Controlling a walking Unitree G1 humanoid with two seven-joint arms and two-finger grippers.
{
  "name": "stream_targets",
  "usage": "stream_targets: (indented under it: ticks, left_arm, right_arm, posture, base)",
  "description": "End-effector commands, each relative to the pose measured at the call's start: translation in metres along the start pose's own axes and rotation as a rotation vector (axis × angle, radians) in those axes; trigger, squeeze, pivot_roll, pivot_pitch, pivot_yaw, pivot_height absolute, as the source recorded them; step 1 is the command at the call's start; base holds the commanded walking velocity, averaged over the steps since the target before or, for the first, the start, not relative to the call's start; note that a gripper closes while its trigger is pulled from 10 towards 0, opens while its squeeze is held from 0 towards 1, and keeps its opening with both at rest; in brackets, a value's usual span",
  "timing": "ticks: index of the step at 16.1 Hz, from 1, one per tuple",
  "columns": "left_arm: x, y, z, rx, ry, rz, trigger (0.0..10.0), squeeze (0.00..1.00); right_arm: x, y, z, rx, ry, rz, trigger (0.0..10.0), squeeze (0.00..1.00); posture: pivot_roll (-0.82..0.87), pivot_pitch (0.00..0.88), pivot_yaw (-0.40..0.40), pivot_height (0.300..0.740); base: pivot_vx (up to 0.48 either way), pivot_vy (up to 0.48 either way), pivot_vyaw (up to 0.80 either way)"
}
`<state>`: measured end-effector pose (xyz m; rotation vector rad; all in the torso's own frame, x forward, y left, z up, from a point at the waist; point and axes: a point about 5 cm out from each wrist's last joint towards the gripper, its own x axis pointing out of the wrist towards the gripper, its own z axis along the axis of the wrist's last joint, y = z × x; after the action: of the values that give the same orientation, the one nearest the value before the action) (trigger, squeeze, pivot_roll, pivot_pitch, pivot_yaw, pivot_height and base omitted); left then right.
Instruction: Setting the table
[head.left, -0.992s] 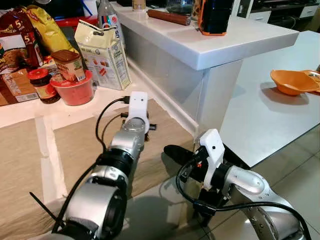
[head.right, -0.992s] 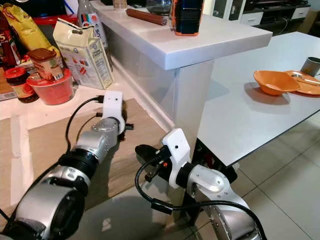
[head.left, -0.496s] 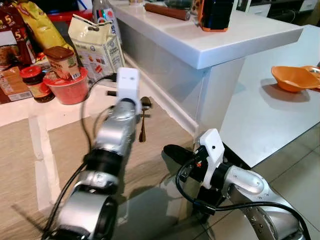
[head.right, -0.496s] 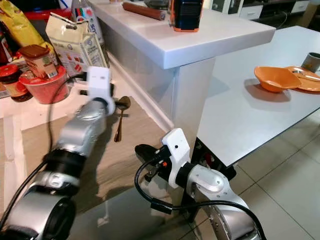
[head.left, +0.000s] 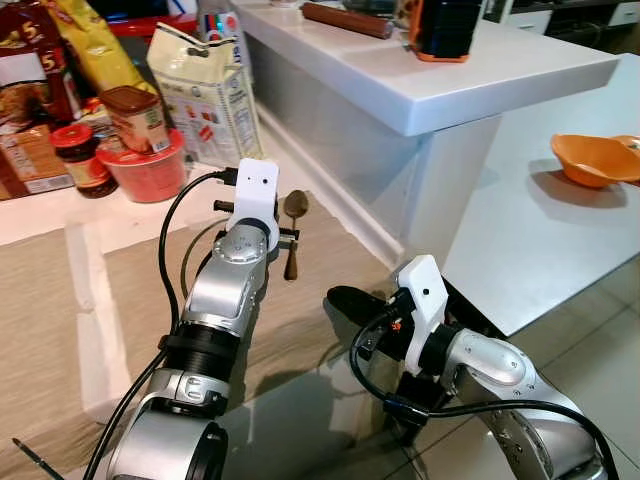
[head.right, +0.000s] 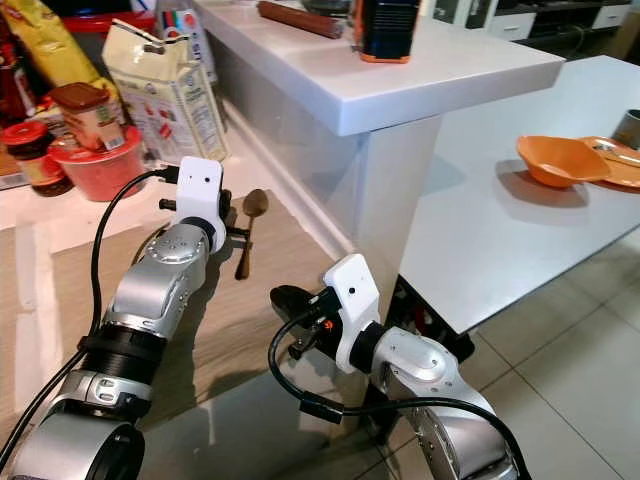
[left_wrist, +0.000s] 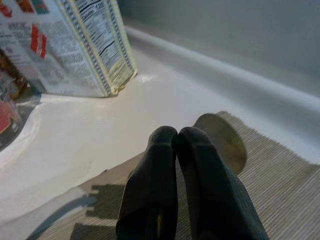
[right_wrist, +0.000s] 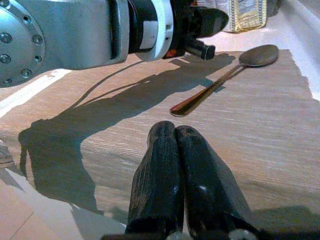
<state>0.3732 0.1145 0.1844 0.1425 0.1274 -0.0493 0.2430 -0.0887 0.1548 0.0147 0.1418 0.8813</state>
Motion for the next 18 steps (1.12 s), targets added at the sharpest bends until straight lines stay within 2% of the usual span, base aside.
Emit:
stream_targets:
  ticks: [1,4,9,15,16,18]
  left_arm:
    - [0.0,-0.001,0.014,0.003,-0.047,-0.003,10.0,1.0]
    - [-0.002,-0.003,0.018,0.008,-0.064,-0.006,10.0,1.0]
    - [0.003,-0.015,-0.001,0.052,0.036,-0.045,10.0,1.0]
    - [0.016,-0.014,0.005,0.088,0.053,-0.062,10.0,1.0]
    - [0.017,-0.015,0.004,0.096,0.068,-0.067,10.0,0.0]
    - [0.019,-0.013,0.005,0.114,0.085,-0.066,10.0,0.0]
  right_arm:
    - [0.001,-0.003,0.003,-0.013,-0.006,-0.008,10.0,0.0]
    - [0.002,-0.003,0.002,-0.014,-0.003,-0.009,10.0,0.0]
    - [0.003,-0.003,0.002,-0.014,-0.005,-0.007,10.0,0.0]
    - [0.002,-0.001,0.0,-0.013,-0.008,-0.011,10.0,0.0]
    - [0.001,-0.001,0.0,-0.012,-0.007,-0.013,10.0,0.0]
    - [0.001,-0.001,0.0,-0.01,-0.005,-0.013,10.0,0.0]
  posture:
    - [-0.08,0.0,0.019,0.732]
    - [-0.08,0.0,0.022,0.732]
    - [-0.08,0.0,0.029,0.732]
    - [-0.09,0.0,0.042,0.732]
    - [-0.09,0.0,0.042,0.732]
    - [-0.1,0.0,0.044,0.732]
  base:
    - [0.0,0.0,0.0]
    - [0.0,0.0,0.0]
    - [0.0,0.0,0.0]
    - [0.0,0.0,0.0]
    - [0.0,0.0,0.0]
    - [0.0,0.0,0.0]
